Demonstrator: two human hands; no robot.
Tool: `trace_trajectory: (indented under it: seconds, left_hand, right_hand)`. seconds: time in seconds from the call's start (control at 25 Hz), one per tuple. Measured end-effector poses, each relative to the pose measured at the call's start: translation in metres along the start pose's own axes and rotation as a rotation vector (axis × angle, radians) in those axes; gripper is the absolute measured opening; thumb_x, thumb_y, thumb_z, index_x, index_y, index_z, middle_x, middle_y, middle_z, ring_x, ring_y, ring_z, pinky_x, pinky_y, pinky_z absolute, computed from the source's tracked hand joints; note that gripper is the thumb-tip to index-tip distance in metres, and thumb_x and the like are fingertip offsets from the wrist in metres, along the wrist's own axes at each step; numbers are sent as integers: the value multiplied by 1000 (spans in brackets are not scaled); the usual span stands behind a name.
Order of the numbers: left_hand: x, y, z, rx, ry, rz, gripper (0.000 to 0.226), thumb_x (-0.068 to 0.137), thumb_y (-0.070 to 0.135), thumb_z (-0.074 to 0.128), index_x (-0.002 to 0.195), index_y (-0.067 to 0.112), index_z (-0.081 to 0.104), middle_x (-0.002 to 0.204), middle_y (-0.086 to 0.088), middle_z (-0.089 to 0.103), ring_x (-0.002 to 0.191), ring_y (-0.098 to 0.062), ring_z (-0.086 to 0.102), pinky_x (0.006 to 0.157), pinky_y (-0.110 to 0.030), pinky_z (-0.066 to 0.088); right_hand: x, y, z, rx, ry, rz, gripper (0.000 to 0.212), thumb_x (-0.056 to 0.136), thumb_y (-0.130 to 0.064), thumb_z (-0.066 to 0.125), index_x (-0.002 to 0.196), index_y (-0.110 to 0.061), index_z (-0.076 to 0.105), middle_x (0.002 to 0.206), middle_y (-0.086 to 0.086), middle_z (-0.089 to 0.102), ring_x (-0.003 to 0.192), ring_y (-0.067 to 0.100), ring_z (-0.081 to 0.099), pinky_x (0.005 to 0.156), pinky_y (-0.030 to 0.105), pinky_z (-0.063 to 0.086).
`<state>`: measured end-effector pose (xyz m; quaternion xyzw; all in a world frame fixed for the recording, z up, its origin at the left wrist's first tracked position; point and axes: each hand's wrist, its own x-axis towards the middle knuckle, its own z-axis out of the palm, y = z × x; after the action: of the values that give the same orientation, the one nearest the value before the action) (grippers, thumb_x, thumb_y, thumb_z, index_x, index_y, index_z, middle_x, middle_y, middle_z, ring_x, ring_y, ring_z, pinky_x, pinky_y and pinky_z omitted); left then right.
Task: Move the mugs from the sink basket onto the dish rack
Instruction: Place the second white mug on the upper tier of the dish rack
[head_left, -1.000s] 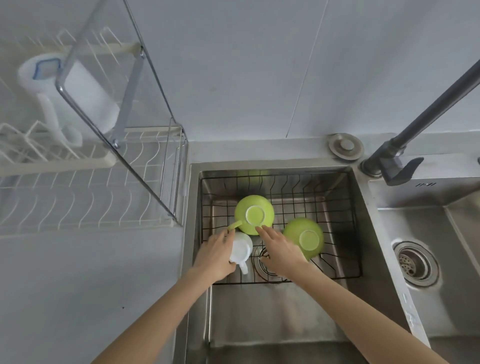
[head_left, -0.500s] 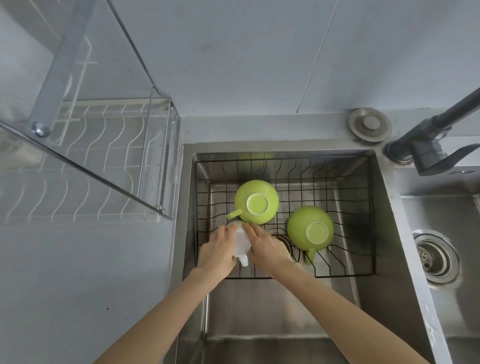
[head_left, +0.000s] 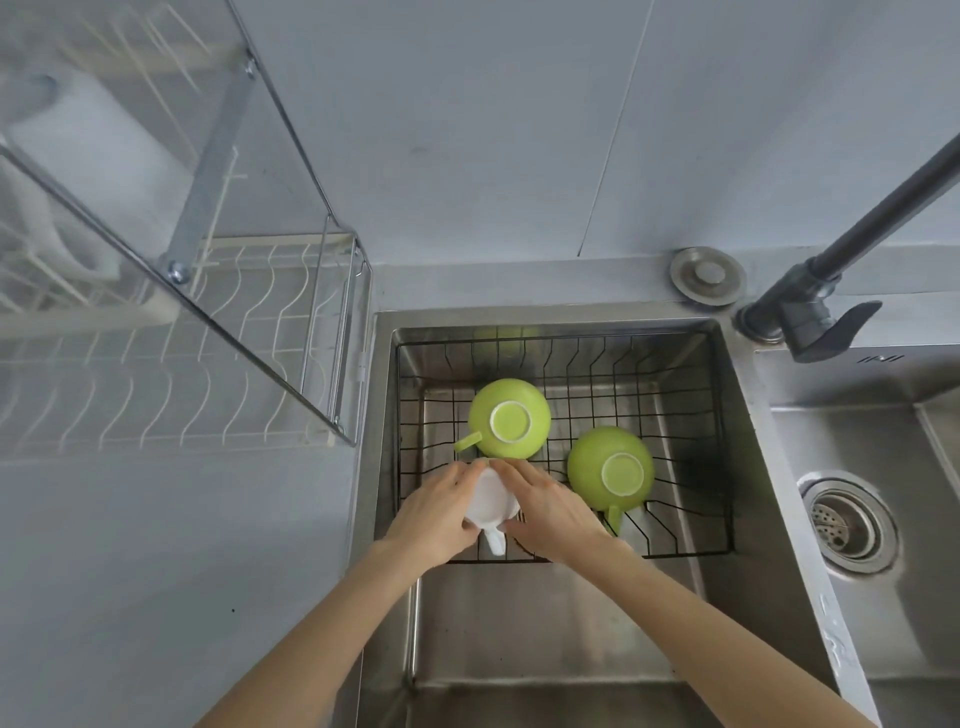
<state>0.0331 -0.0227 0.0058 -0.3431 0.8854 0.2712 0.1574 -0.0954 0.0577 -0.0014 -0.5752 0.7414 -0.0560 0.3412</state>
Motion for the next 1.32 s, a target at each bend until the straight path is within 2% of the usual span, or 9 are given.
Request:
trace_trajectory:
  seconds: [0.24, 0.36, 0.44, 0.52, 0.64, 0.8, 0.96, 1.2, 1.32]
  left_hand:
    - [-41, 20, -33, -118, 60, 149, 74, 83, 29, 60, 143, 19, 18, 145, -1, 39, 129, -20, 39, 102, -33, 38]
    - [-65, 30, -42, -293, 148, 162, 68, 80, 28, 65, 137, 21, 28, 137, 2, 46, 125, -15, 43, 102, -28, 38]
    - [-80, 36, -44, -428, 182, 166, 66, 78, 26, 67, 134, 25, 32, 136, 3, 47, 124, -11, 44, 108, -33, 38]
    - [-93, 41, -45, -548, 193, 173, 67, 73, 34, 68, 130, 36, 32, 139, 4, 43, 126, -11, 41, 109, -37, 37]
    - [-111, 52, -44, -742, 187, 183, 64, 60, 44, 65, 114, 55, 32, 134, 8, 44, 121, -13, 49, 100, -30, 47]
    - [-129, 64, -31, -830, 278, 189, 63, 68, 23, 69, 112, 53, 35, 128, 5, 47, 114, -15, 55, 86, -20, 53]
    - [-143, 72, -26, -825, 332, 182, 62, 64, 28, 67, 109, 57, 34, 119, 19, 46, 112, -15, 56, 88, -26, 53]
    - [-158, 64, -41, -828, 348, 208, 60, 75, 15, 72, 105, 54, 35, 123, 7, 51, 110, -13, 57, 84, -23, 55]
    - [-169, 48, -59, -767, 369, 226, 56, 77, 18, 70, 109, 47, 35, 112, 20, 51, 104, 1, 54, 82, -18, 52]
  right_hand:
    - [-50, -3, -21, 182, 135, -81, 67, 82, -26, 66, 139, -15, 33, 141, 2, 40, 122, 25, 49, 95, 40, 47]
    - [-77, -12, -35, 254, 224, -120, 68, 80, -23, 68, 138, -13, 34, 140, 3, 41, 123, 24, 48, 100, 35, 44]
    - [-92, -19, -43, 267, 275, -167, 67, 81, -22, 67, 139, -11, 34, 140, 4, 42, 124, 23, 46, 103, 33, 41]
    - [-106, -26, -50, 306, 302, -198, 64, 82, -20, 67, 137, -11, 35, 137, 6, 44, 124, 23, 47, 105, 33, 40]
    - [-126, -36, -61, 350, 297, -201, 64, 82, -22, 67, 137, -12, 35, 132, 6, 46, 122, 20, 49, 106, 32, 41]
    - [-148, -43, -74, 51, 238, -276, 76, 84, -29, 63, 145, -16, 19, 138, 6, 39, 118, 25, 50, 97, 36, 45]
    - [-161, -53, -90, -191, 215, -351, 75, 82, -31, 63, 144, -20, 21, 141, 1, 35, 113, 27, 52, 86, 41, 51]
    - [-167, -79, -106, -285, 226, -401, 73, 82, -33, 64, 143, -23, 24, 140, -3, 35, 115, 22, 50, 88, 32, 47]
    - [-164, -104, -113, -251, 238, -408, 73, 81, -32, 66, 142, -23, 27, 140, -3, 38, 119, 21, 48, 96, 32, 44]
